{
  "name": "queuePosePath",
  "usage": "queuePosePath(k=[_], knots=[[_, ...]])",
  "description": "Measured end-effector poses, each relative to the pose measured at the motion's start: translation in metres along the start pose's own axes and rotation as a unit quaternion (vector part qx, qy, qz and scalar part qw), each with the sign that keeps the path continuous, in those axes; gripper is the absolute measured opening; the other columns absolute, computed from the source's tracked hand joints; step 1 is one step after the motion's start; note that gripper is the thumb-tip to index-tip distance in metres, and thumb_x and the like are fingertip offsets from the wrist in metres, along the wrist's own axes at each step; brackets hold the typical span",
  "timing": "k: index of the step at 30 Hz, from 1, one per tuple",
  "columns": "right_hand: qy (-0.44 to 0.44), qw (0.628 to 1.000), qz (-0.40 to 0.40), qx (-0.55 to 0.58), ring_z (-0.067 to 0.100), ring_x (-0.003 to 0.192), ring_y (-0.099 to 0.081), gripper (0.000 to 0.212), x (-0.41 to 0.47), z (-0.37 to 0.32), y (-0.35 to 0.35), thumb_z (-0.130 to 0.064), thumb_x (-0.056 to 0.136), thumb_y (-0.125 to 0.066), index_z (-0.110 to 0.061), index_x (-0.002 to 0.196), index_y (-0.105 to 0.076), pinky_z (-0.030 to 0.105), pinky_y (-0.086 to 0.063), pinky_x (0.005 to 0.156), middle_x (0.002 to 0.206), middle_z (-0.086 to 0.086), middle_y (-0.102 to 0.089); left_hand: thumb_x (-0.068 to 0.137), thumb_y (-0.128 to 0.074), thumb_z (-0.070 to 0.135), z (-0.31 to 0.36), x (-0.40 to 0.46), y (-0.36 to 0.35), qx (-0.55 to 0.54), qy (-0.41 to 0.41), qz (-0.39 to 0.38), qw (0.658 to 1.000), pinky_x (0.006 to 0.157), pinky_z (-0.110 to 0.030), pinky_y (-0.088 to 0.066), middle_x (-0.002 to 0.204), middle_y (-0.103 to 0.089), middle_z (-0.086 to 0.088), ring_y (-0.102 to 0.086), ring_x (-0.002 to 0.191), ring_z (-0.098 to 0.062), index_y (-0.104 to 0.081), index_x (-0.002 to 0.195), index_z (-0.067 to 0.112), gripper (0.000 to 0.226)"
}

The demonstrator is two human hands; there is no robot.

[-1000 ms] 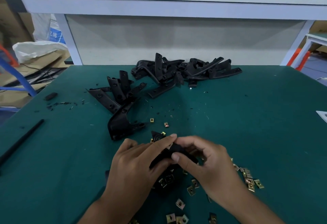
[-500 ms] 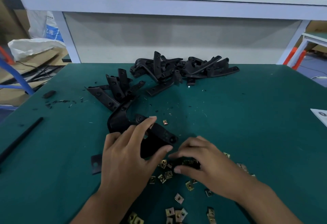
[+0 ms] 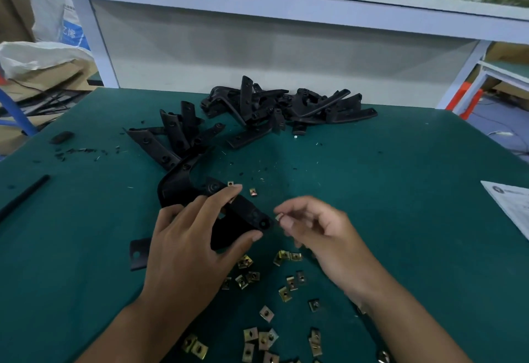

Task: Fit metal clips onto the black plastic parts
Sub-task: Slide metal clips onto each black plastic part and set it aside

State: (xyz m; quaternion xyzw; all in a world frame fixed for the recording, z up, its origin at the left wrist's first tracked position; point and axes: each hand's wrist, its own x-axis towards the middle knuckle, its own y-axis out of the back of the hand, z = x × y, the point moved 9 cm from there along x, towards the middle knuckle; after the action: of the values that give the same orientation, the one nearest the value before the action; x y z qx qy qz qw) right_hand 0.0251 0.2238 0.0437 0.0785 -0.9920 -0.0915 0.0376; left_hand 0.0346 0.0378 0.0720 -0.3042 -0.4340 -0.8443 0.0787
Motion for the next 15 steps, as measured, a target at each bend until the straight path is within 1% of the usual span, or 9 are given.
queuePosePath(k=[3, 4, 5, 8, 12, 15], knots=[[-0.044, 0.986, -0.004, 0.161, 0.007, 0.085, -0.066, 0.011, 0.0, 0.0039, -0.0015, -0.025, 0.087, -0.071, -0.029, 0.096, -0.077, 0.019, -0.051, 0.07, 0.095, -0.001, -0.076, 0.087, -0.057, 0.066, 0.0005, -0.0007, -0.003, -0.003, -0.006, -0.005, 1.0, 0.09, -0.026, -0.033, 0.099, -0.062, 0.016, -0.046, 0.088, -0.001, -0.057, 0.135, 0.029, 0.061], [-0.056, 0.979, -0.002, 0.196, 0.009, 0.085, -0.067, 0.013, 0.0, 0.0054, -0.001, -0.024, 0.084, -0.072, -0.028, 0.096, -0.078, 0.02, -0.053, 0.07, 0.098, 0.004, -0.077, 0.087, -0.057, 0.066, 0.0012, -0.0009, -0.0038, -0.001, -0.007, -0.006, 1.0, 0.091, -0.026, -0.032, 0.099, -0.062, 0.016, -0.047, 0.088, -0.002, -0.057, 0.135, 0.028, 0.062], [-0.064, 0.974, -0.001, 0.215, 0.009, 0.085, -0.068, 0.015, 0.0001, 0.0069, -0.0003, -0.023, 0.083, -0.073, -0.027, 0.097, -0.078, 0.02, -0.054, 0.071, 0.1, 0.007, -0.077, 0.086, -0.057, 0.067, 0.002, -0.0012, -0.0046, 0.001, -0.006, -0.008, 1.0, 0.091, -0.025, -0.031, 0.099, -0.062, 0.017, -0.044, 0.088, 0.001, -0.057, 0.135, 0.028, 0.062], [-0.068, 0.972, -0.003, 0.225, 0.009, 0.087, -0.069, 0.022, 0.0012, 0.0089, 0.001, -0.023, 0.085, -0.072, -0.026, 0.105, -0.078, 0.02, -0.054, 0.072, 0.105, 0.008, -0.077, 0.085, -0.058, 0.067, 0.0047, -0.0009, -0.0052, -0.003, -0.005, -0.009, 1.0, 0.09, -0.023, -0.03, 0.098, -0.062, 0.016, -0.03, 0.089, 0.008, -0.059, 0.134, 0.027, 0.063], [-0.064, 0.973, 0.011, 0.223, 0.008, 0.089, -0.07, 0.023, 0.0027, 0.0108, 0.0022, -0.024, 0.084, -0.072, -0.027, 0.106, -0.079, 0.018, -0.053, 0.07, 0.108, 0.009, -0.077, 0.087, -0.057, 0.066, 0.0066, -0.0007, -0.0053, -0.014, -0.006, -0.013, 1.0, 0.088, -0.023, -0.03, 0.097, -0.06, 0.017, -0.029, 0.089, 0.009, -0.058, 0.135, 0.027, 0.061], [-0.053, 0.979, 0.021, 0.196, 0.009, 0.088, -0.07, 0.021, 0.0034, 0.0097, 0.0023, -0.024, 0.084, -0.071, -0.027, 0.104, -0.079, 0.017, -0.051, 0.068, 0.104, 0.007, -0.078, 0.088, -0.056, 0.064, 0.005, -0.0006, -0.0055, -0.022, -0.003, -0.011, 1.0, 0.088, -0.024, -0.032, 0.096, -0.057, 0.02, -0.029, 0.089, 0.01, -0.057, 0.135, 0.029, 0.059]])
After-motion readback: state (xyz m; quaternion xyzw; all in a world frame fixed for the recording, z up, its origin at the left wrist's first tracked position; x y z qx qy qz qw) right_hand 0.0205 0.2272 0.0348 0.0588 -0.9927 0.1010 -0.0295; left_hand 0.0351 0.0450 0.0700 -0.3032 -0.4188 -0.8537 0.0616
